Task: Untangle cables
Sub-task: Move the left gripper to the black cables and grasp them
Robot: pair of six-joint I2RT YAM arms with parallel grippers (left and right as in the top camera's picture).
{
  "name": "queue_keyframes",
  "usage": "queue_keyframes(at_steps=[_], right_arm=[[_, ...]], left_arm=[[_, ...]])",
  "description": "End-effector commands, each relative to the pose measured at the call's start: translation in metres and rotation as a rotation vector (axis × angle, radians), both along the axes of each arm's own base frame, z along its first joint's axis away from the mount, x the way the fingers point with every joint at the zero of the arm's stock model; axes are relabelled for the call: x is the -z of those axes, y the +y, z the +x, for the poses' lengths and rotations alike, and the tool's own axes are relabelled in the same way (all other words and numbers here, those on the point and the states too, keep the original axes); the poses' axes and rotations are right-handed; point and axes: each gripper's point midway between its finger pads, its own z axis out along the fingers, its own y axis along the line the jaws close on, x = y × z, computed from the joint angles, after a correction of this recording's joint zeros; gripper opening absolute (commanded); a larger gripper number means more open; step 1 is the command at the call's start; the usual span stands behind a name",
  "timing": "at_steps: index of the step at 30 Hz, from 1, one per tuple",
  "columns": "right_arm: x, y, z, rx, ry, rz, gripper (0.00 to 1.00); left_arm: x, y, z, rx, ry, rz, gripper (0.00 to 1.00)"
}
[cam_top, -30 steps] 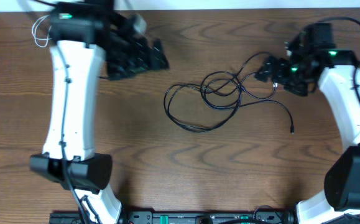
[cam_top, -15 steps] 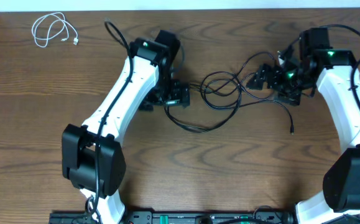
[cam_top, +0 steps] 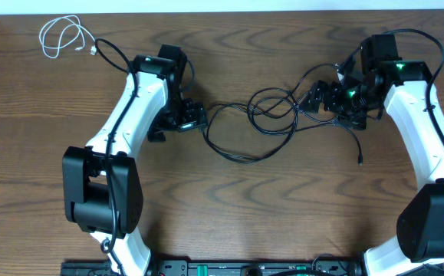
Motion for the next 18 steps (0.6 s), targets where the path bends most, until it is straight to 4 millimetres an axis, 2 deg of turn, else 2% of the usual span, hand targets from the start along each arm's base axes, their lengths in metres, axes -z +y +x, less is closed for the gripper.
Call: queue_keyframes(at_steps=[1,5,13,18], right_arm=[[-0.009,0.001,0.001,-0.019,-0.034,-0.007,0.99],[-0.009,0.001,0.001,-0.019,-0.034,-0.007,0.99],[-0.009,0.001,0.001,-0.019,-0.035,-0.007,0.99],[-0.009,0.001,0.001,-0.019,-0.035,-0.007,0.99]], left_arm=[[0.005,-0.01,0.004,0.012,-0.029,-0.014,1.0],[0.012,-0.018,0.015,-0.008,-0.078,-0.026,0.96],[0.031,-0.023,0.037,-0.052,-0.179,-0.054,0.96],[0.036,-0.019,0.052,-0.056,-0.252,-0.027,0.96]])
